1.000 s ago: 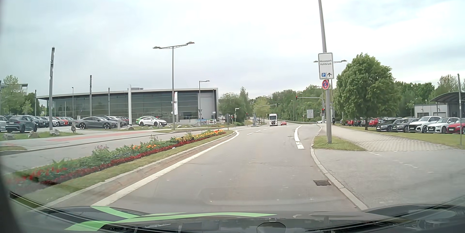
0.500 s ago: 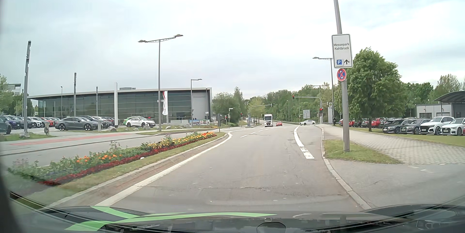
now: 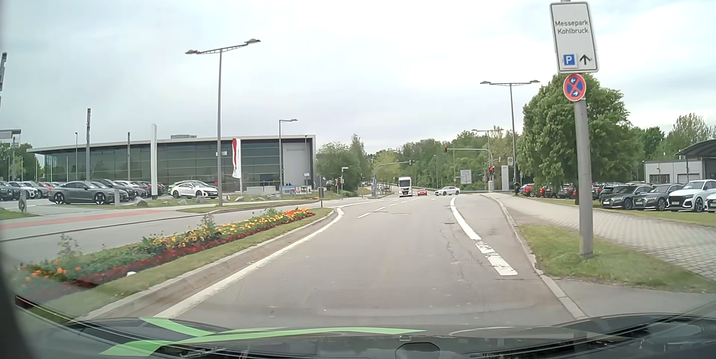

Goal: Follow the waypoints while adhering to traffic rules and regulations

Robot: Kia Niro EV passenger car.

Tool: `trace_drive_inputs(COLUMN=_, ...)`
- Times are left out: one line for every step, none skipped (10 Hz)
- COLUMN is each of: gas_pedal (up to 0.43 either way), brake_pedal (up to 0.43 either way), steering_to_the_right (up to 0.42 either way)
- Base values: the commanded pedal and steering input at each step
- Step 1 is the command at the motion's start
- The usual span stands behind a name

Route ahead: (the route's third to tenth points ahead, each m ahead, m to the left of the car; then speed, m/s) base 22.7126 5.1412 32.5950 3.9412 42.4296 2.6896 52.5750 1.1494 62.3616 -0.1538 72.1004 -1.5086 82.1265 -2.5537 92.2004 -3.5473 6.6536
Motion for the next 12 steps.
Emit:
trace_drive_inputs(gas_pedal=0.087, brake_pedal=0.000, steering_to_the_right=0.025)
trace_drive_inputs(gas_pedal=0.087, brake_pedal=0.000, steering_to_the_right=0.025)
trace_drive_inputs(gas_pedal=0.079, brake_pedal=0.000, steering_to_the_right=0.025)
trace_drive_inputs(gas_pedal=0.079, brake_pedal=0.000, steering_to_the_right=0.025)
trace_drive_inputs(gas_pedal=0.079, brake_pedal=0.000, steering_to_the_right=0.025)
trace_drive_inputs(gas_pedal=0.079, brake_pedal=0.000, steering_to_the_right=0.023)
trace_drive_inputs(gas_pedal=0.079, brake_pedal=0.000, steering_to_the_right=0.021)
trace_drive_inputs(gas_pedal=0.079, brake_pedal=0.000, steering_to_the_right=0.020)
trace_drive_inputs(gas_pedal=0.079, brake_pedal=0.000, steering_to_the_right=0.021)
trace_drive_inputs(gas_pedal=0.079, brake_pedal=0.000, steering_to_the_right=0.024)
trace_drive_inputs(gas_pedal=0.079, brake_pedal=0.000, steering_to_the_right=0.025)
trace_drive_inputs(gas_pedal=0.079, brake_pedal=0.000, steering_to_the_right=0.025)
